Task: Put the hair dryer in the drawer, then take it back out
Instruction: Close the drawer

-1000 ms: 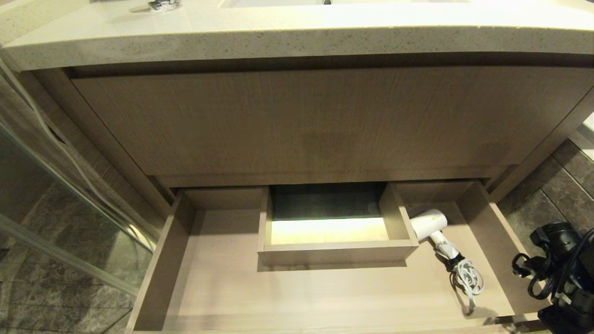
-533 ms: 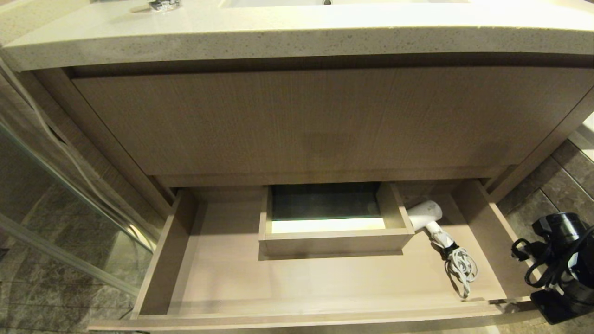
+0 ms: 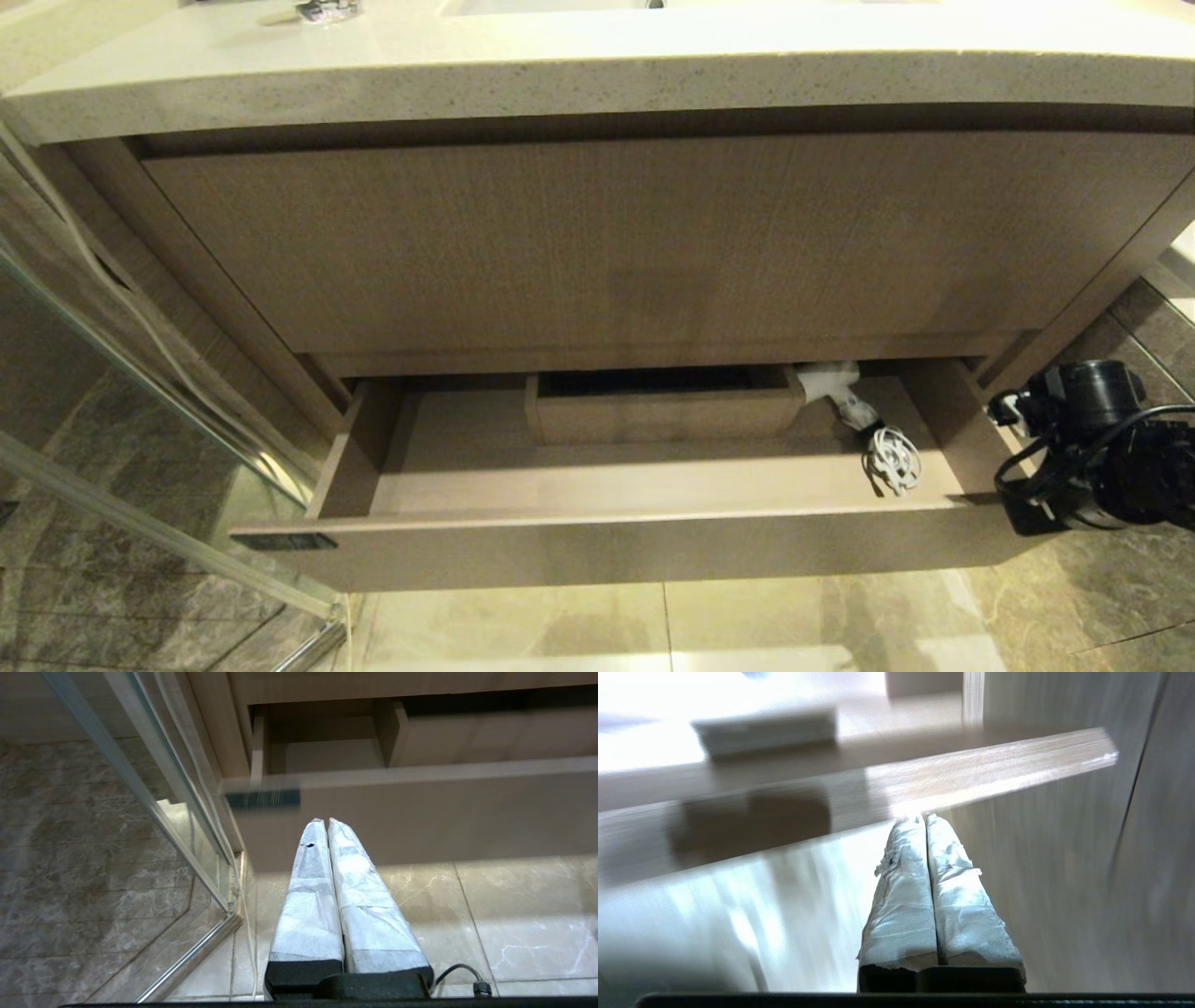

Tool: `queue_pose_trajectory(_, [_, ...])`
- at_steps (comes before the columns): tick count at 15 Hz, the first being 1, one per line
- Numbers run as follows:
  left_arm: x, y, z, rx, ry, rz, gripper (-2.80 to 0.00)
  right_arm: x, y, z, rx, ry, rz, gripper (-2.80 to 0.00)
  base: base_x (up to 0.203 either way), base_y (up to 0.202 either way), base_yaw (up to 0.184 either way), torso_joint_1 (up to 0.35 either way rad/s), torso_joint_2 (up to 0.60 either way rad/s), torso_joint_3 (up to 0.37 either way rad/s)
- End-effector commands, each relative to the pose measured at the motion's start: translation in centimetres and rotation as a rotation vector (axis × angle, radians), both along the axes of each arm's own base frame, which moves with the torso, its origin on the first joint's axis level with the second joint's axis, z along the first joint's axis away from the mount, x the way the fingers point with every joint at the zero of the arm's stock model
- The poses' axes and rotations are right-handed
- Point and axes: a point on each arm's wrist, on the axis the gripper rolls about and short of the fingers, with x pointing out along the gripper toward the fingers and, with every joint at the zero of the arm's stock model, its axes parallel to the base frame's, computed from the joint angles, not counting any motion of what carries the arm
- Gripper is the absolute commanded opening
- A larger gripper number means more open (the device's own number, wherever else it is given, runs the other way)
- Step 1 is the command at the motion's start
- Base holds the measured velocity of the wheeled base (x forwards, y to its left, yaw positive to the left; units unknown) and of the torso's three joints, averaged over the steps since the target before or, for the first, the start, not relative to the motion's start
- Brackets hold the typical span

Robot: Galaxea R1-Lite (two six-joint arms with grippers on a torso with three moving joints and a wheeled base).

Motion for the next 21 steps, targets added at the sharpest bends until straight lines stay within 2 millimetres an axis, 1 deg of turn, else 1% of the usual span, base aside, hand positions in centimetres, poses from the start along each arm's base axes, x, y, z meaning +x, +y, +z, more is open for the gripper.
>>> queue_pose_trajectory(1, [0.0, 0.0, 0.0, 0.0, 0.0, 0.0, -2.8, 1.7, 0.8, 0.8, -0.007, -0.083, 0.026, -2.8, 0.0, 0.0, 0.0, 0.0, 0.0, 0.0])
queue_pose_trajectory(2, [0.0, 0.0, 0.0, 0.0, 0.0, 0.0, -2.8, 1.6, 0.9, 0.8, -0.009, -0.074, 0.034, -2.8, 0.0, 0.0, 0.0, 0.0, 0.0, 0.0])
queue_pose_trajectory(4, [0.0, 0.0, 0.0, 0.0, 0.0, 0.0, -2.8, 0.7, 0.9, 0.8, -0.02, -0.036, 0.052, -2.8, 0.0, 0.0, 0.0, 0.0, 0.0, 0.0])
queue_pose_trajectory(7, [0.0, 0.0, 0.0, 0.0, 0.0, 0.0, -2.8, -1.5, 0.5, 1.4, -0.042, 0.007, 0.074, -2.8, 0.0, 0.0, 0.0, 0.0, 0.0, 0.0])
queue_pose_trajectory(9, [0.0, 0.0, 0.0, 0.0, 0.0, 0.0, -2.8, -3.3, 0.6, 1.5, -0.053, 0.031, 0.108, -2.8, 0.0, 0.0, 0.0, 0.0, 0.0, 0.0])
queue_pose_trajectory(11, [0.0, 0.0, 0.0, 0.0, 0.0, 0.0, -2.8, -4.7, 0.8, 1.9, -0.068, 0.039, 0.15, -2.8, 0.0, 0.0, 0.0, 0.0, 0.0, 0.0])
queue_pose_trajectory(15, [0.0, 0.0, 0.0, 0.0, 0.0, 0.0, -2.8, -6.4, 1.1, 3.7, -0.118, 0.013, 0.295, -2.8, 0.0, 0.0, 0.0, 0.0, 0.0, 0.0])
queue_pose_trajectory(17, [0.0, 0.0, 0.0, 0.0, 0.0, 0.0, -2.8, -7.1, 1.5, 5.0, -0.181, -0.015, 0.457, -2.8, 0.0, 0.0, 0.0, 0.0, 0.0, 0.0])
queue_pose_trajectory(19, [0.0, 0.0, 0.0, 0.0, 0.0, 0.0, -2.8, -7.5, 2.2, 6.3, -0.23, -0.061, 0.716, -2.8, 0.0, 0.0, 0.0, 0.0, 0.0, 0.0])
queue_pose_trajectory(21, [0.0, 0.0, 0.0, 0.0, 0.0, 0.0, -2.8, -7.4, 3.2, 7.3, -0.26, -0.141, 0.984, -2.8, 0.0, 0.0, 0.0, 0.0, 0.0, 0.0])
